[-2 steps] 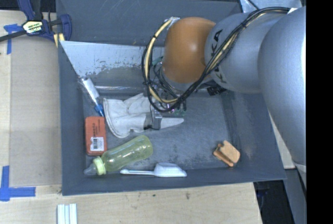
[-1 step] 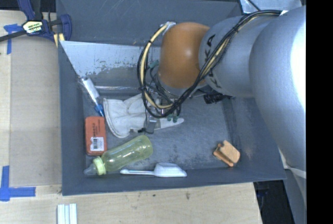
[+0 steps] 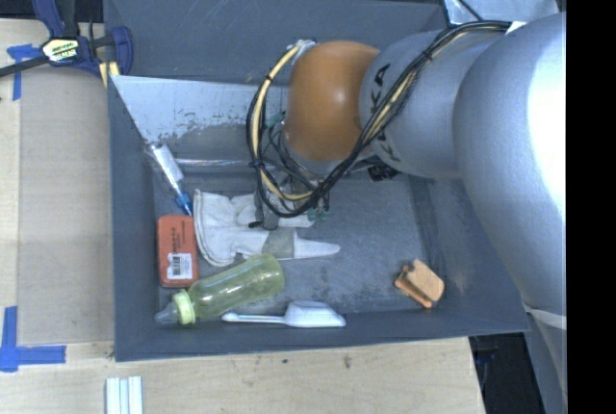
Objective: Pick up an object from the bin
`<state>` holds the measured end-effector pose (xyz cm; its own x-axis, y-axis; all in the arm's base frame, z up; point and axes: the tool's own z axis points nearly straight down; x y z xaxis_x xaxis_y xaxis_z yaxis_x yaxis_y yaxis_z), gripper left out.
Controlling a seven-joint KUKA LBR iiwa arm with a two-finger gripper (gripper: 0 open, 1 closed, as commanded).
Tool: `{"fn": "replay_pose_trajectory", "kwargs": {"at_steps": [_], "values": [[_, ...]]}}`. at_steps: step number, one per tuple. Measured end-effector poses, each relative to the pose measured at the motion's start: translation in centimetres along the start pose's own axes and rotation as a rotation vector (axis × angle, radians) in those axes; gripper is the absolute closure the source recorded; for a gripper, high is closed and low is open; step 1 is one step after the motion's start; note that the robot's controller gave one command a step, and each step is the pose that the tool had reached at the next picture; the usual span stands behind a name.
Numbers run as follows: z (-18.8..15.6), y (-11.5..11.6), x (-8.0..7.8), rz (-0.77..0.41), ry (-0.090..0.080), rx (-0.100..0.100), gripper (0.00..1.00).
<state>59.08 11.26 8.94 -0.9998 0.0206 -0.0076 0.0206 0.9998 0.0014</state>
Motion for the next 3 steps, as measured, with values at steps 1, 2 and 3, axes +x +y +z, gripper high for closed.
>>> {"fn": "replay_pose_trajectory", "kwargs": {"at_steps": [1,2,3], "values": [[0.0,0.0,0.1,0.000,0.002,0.000,0.00],[0.0,0.0,0.1,0.000,0.002,0.000,0.00],[1.6,-0.1,-0.1,-0.127,0.006,-0.001,1.00]]}}
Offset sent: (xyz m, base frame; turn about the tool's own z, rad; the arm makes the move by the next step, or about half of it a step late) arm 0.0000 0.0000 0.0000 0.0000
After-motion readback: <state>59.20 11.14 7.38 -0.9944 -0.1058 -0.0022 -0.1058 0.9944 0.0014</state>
